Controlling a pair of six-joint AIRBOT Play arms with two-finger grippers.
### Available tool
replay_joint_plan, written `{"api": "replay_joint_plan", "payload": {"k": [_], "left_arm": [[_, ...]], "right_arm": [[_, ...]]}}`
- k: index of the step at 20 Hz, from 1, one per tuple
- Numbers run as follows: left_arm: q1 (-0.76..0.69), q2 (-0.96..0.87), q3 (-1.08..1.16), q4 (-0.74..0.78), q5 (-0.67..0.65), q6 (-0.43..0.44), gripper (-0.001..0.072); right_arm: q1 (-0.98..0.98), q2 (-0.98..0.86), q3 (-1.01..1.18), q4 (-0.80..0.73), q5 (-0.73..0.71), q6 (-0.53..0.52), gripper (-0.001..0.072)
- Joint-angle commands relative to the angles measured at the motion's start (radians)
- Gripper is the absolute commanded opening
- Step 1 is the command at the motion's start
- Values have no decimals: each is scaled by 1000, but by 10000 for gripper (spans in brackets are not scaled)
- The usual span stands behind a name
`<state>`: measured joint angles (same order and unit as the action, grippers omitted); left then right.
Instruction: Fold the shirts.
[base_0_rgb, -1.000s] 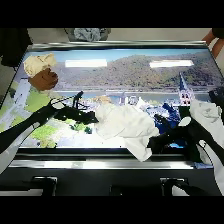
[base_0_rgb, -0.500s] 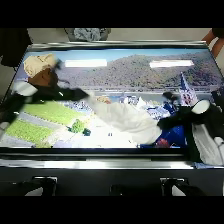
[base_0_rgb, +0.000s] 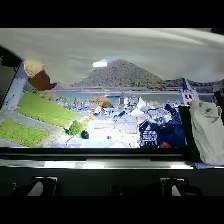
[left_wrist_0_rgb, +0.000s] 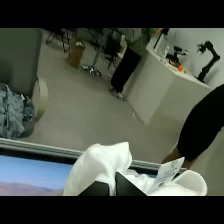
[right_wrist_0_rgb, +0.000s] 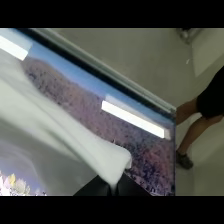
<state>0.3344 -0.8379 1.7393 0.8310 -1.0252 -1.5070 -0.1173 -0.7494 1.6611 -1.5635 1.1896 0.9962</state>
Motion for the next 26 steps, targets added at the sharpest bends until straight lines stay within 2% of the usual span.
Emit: {"api": "replay_joint_plan", "payload": {"k": [1,3,5,7,8,9,11,12,15,17,20,23,26], "left_arm": [[46,102,26,47,-11,-42,26],[46,116,26,101,-71,-42,26],[46,107,3,157,-209,-55,26],[44,102,-102,159,-307,-57,26],[44,103,-189,160,-327,-48,27],[44,105,-291,160,-328,-32,26],[44,94,-496,160,-287,21,26],[44,72,-598,159,-236,39,27],[31,-97,-756,156,-86,74,27],[4,-258,-740,124,11,126,27],[-20,-496,-632,-7,143,203,27],[-24,-670,-492,-105,158,229,28],[-58,-761,-444,-111,162,228,28]], "right_arm": [[-1,55,45,-12,32,13,50],[-1,55,44,-12,115,13,50],[-1,20,44,6,269,14,50],[0,-61,9,66,495,14,50],[0,-106,-51,97,563,13,50],[3,-147,-138,117,567,13,50],[3,-219,-325,151,428,5,50],[3,-272,-408,172,298,-7,51],[3,-522,-451,294,95,-11,51],[3,-681,-410,401,-18,-29,51],[3,-848,-326,546,-235,-32,51],[5,-901,-313,666,-457,-32,52],[5,-950,-313,730,-497,-32,53]]}}
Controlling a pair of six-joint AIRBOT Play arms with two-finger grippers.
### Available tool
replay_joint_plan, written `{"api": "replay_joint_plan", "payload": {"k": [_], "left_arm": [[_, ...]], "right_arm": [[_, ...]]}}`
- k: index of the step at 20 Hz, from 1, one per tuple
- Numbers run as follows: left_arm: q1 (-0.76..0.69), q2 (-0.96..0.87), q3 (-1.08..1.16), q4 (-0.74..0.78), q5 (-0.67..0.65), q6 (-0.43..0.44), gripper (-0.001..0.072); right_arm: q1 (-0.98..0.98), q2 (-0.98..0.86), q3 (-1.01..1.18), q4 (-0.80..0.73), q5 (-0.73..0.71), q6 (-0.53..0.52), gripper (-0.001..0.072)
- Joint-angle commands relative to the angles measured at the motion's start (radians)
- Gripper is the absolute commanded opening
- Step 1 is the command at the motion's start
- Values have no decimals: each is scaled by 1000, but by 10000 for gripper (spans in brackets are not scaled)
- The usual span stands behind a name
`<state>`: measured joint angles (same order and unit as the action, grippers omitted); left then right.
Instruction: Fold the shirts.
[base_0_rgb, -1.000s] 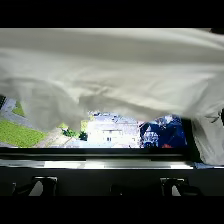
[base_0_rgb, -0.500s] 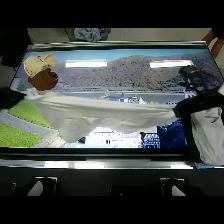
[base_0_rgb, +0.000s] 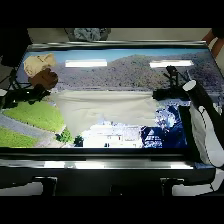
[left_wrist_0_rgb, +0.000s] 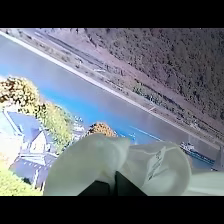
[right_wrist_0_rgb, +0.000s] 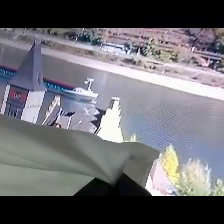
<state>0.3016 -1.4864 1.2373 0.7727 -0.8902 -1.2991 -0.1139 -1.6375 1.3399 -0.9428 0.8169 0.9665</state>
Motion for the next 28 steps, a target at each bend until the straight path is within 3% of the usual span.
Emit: {"api": "replay_joint_plan", "payload": {"k": [1,2,3,4,6,8,11,18,26,28], "left_arm": [[-40,-129,57,-52,27,21,33],[-50,-135,57,-52,27,21,165],[-51,-132,61,-51,19,16,464],[-39,-126,81,-51,-20,17,701],[19,-109,145,-25,-166,14,708],[78,-81,171,89,-300,-75,707],[96,-58,104,338,-453,-166,706],[16,-52,-208,228,-418,-83,706],[-73,-54,-235,166,-356,-62,703],[-109,-55,-235,140,-320,-63,651]], "right_arm": [[1,-75,8,123,-113,-2,61],[1,-77,8,128,-110,-2,193],[-4,-67,13,131,-96,-3,479],[-20,-46,35,127,-34,-37,683],[-81,3,97,58,142,-125,699],[-174,47,132,-61,296,-111,686],[-290,51,118,-96,511,-59,666],[-260,49,30,-138,572,-59,675],[-236,49,29,-185,576,-58,674],[-236,49,29,-188,596,-58,674]]}}
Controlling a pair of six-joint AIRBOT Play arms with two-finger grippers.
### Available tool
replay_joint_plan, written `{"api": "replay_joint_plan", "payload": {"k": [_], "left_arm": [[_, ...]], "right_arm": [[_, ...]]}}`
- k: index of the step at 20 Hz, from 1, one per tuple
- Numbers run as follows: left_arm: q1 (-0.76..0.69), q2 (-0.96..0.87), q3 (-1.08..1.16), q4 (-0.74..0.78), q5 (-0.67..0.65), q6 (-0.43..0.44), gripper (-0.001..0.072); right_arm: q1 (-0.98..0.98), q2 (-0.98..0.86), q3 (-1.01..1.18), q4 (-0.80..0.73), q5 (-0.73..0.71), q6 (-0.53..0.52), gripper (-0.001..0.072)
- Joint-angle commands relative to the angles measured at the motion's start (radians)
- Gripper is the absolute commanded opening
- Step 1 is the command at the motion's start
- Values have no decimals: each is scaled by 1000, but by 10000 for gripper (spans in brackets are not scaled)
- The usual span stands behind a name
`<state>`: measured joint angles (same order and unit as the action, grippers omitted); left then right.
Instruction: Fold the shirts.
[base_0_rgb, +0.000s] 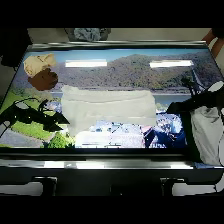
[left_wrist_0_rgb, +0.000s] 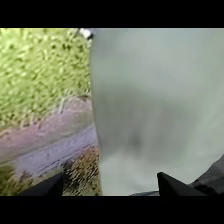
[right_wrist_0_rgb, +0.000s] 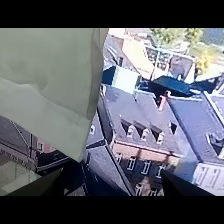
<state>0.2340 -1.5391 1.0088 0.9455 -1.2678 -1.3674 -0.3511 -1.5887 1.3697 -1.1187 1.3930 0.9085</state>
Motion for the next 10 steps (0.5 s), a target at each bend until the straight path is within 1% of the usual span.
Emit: {"api": "replay_joint_plan", "payload": {"k": [1,2,3,4,6,7,10], "left_arm": [[-60,-2,-6,-45,77,0,595],[-81,-2,-6,-45,103,-25,575],[-98,-3,-6,-45,124,-46,575],[-114,-6,-6,-45,144,-61,532],[-132,-11,-5,-45,163,-60,129],[-135,-10,-5,-47,162,-43,26],[-135,0,-5,-46,159,-19,28]], "right_arm": [[2,0,-1,-16,28,0,674],[2,0,-3,-20,34,0,675],[2,0,-12,-19,36,0,675],[2,0,-32,-19,35,0,675],[2,0,-102,-18,20,0,675],[2,0,-146,-13,5,0,676],[2,0,-243,84,-54,-16,685]]}}
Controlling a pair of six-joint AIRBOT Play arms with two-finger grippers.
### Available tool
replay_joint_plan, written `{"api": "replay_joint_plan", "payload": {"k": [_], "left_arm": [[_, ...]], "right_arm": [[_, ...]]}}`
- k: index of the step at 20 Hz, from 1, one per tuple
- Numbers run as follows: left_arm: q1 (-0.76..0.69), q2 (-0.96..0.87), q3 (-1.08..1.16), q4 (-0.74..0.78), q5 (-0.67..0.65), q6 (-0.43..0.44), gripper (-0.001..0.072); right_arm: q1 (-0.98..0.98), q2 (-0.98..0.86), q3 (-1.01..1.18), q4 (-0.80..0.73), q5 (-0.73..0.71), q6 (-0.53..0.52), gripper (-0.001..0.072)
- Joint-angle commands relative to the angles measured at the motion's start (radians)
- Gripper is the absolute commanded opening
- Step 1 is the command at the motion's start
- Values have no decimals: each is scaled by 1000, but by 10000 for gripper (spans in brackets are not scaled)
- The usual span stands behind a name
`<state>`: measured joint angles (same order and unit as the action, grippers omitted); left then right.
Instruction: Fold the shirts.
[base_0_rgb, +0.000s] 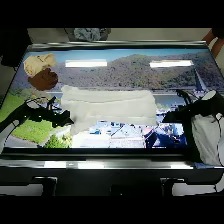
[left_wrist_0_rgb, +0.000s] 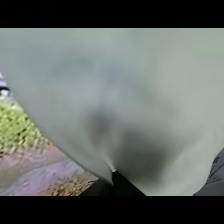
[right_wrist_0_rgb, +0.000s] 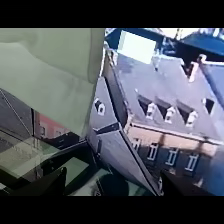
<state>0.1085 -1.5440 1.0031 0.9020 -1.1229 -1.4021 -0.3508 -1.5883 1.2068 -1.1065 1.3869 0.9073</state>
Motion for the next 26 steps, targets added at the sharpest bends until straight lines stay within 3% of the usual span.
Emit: {"api": "replay_joint_plan", "payload": {"k": [1,8,11,12,13,15,16,26], "left_arm": [[-10,8,1,-2,14,19,28],[-9,31,1,-2,14,42,28],[-9,50,1,-2,14,42,28],[-9,56,1,-2,14,42,28],[-8,60,1,-2,14,46,28],[-8,64,1,-2,13,60,28],[-8,64,1,-2,13,61,28],[53,180,47,-1,13,147,28]], "right_arm": [[1,0,-101,107,-72,-18,685],[88,-13,-116,169,-145,-29,684],[175,-48,-116,121,-201,80,677],[193,-56,-116,118,-216,87,616],[207,-58,-116,117,-225,87,486],[212,-56,-115,118,-226,87,110],[211,-51,-114,115,-225,87,54],[211,161,-61,-147,-243,45,50]]}}
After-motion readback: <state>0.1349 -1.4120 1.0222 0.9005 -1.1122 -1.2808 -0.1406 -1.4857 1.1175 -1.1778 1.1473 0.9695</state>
